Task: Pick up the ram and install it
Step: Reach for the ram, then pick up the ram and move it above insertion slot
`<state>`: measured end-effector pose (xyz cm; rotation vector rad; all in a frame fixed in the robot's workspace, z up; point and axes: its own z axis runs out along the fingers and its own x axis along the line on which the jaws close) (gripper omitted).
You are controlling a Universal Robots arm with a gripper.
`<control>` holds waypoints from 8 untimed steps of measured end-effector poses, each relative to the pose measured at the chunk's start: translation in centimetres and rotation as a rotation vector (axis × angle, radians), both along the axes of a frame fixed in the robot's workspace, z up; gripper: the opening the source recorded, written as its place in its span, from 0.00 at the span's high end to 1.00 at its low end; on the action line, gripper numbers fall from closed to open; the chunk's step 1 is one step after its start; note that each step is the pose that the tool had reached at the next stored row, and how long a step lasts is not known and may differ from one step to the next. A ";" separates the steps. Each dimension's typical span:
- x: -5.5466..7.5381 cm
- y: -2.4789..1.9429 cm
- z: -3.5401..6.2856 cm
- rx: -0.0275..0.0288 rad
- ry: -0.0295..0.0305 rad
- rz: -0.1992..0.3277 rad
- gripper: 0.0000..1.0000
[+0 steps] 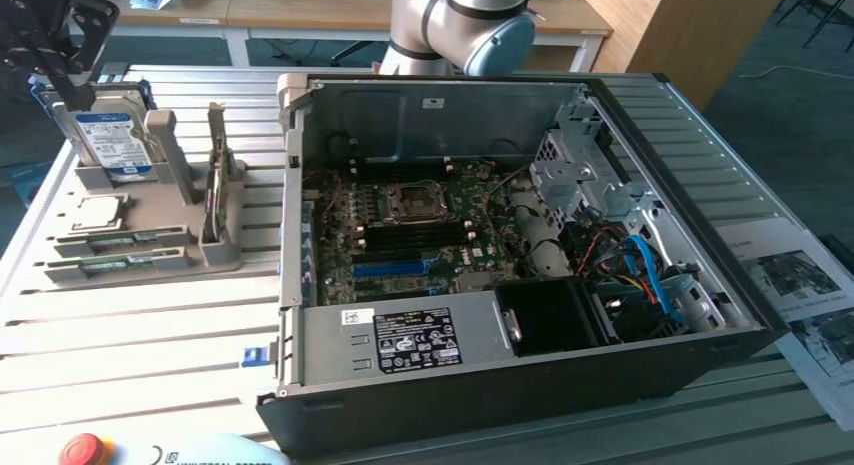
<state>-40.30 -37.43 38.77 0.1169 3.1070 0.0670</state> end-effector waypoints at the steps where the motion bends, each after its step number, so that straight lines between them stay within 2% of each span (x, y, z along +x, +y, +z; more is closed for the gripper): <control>1: -0.2 0.02 -0.01 0.0000 0.0000 0.000 0.90; 8: -0.4 0.03 -0.02 0.0000 0.0000 0.000 0.90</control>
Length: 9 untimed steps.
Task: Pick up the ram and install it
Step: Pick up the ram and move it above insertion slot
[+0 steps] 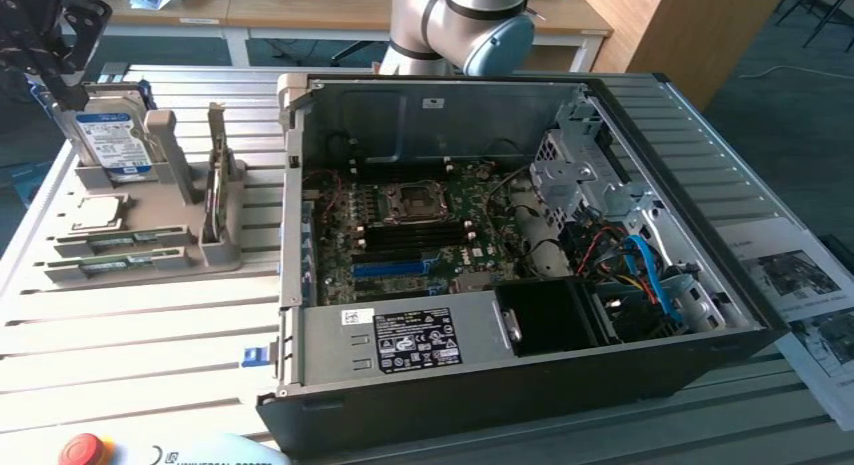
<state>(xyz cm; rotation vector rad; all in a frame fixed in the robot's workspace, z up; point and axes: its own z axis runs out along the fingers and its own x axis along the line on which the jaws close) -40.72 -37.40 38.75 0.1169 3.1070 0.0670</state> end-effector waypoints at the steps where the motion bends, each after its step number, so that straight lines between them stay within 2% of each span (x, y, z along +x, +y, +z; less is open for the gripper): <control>1: 0.0 0.00 0.00 0.0000 0.0000 0.000 0.90; 9: 0.0 0.00 -0.01 -0.0002 0.0001 0.003 0.90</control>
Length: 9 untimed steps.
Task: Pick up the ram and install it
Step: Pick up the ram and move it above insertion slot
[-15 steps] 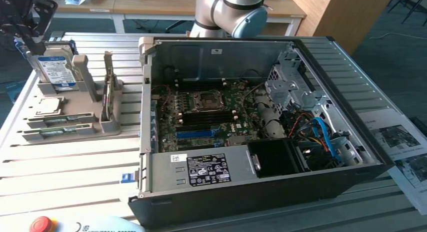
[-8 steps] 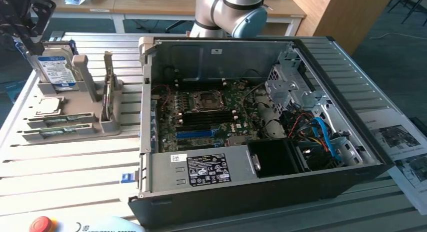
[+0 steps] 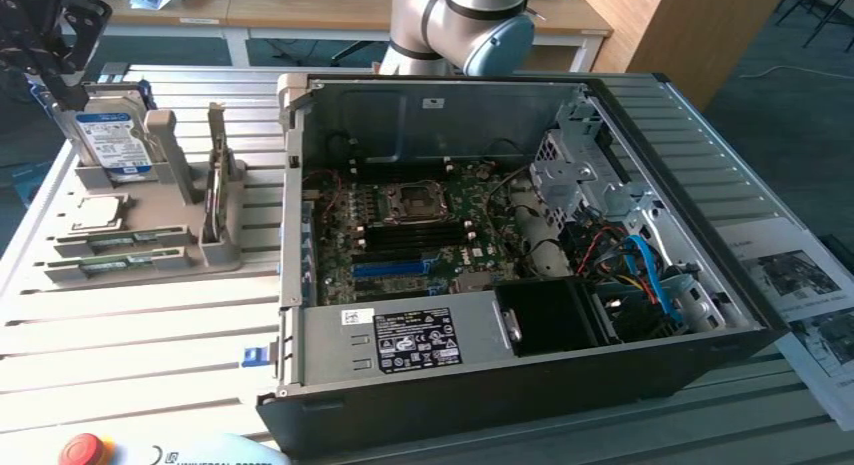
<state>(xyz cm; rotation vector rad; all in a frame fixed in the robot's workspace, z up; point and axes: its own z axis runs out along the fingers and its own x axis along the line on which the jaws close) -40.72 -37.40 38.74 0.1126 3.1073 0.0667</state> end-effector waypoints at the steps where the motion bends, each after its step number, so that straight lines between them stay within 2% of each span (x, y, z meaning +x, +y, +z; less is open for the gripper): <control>1: 0.0 0.00 -0.01 0.0000 0.0000 0.002 0.90; 5: 0.0 0.01 -0.03 -0.0003 0.0002 0.026 0.90; 9: 0.0 0.00 -0.04 -0.0004 0.0002 0.082 0.90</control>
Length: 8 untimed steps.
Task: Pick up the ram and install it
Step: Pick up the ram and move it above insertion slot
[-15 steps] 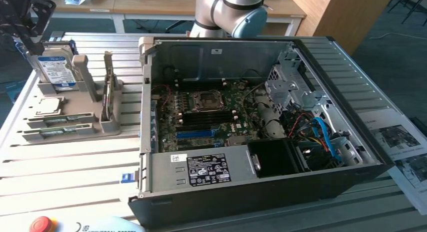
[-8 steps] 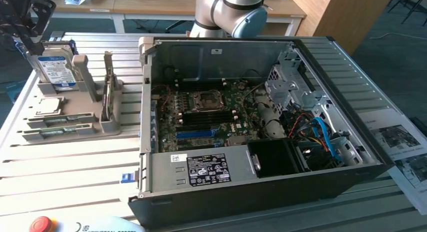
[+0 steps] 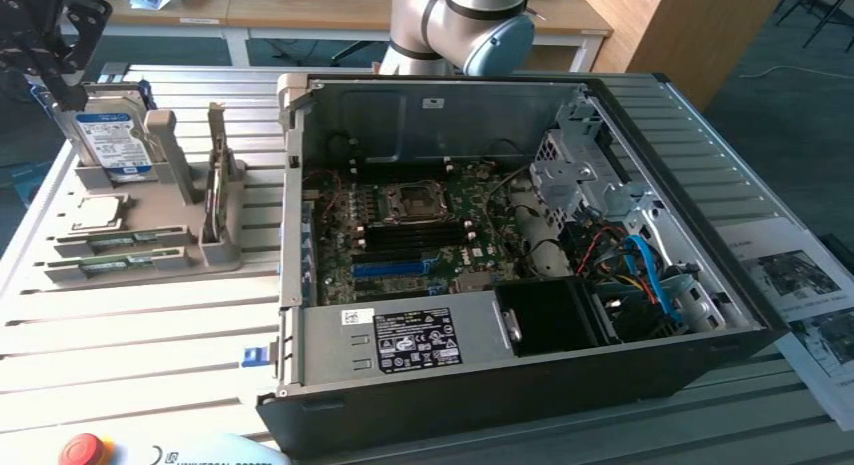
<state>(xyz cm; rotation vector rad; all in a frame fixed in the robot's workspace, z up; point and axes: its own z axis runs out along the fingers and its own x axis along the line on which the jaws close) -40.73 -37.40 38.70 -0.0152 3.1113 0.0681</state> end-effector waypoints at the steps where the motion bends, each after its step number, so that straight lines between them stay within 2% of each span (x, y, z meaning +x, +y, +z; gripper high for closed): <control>1: 0.0 0.00 -0.01 0.0000 -0.0001 0.018 0.90; 8: 0.0 0.00 -0.03 -0.0006 0.0000 0.145 0.90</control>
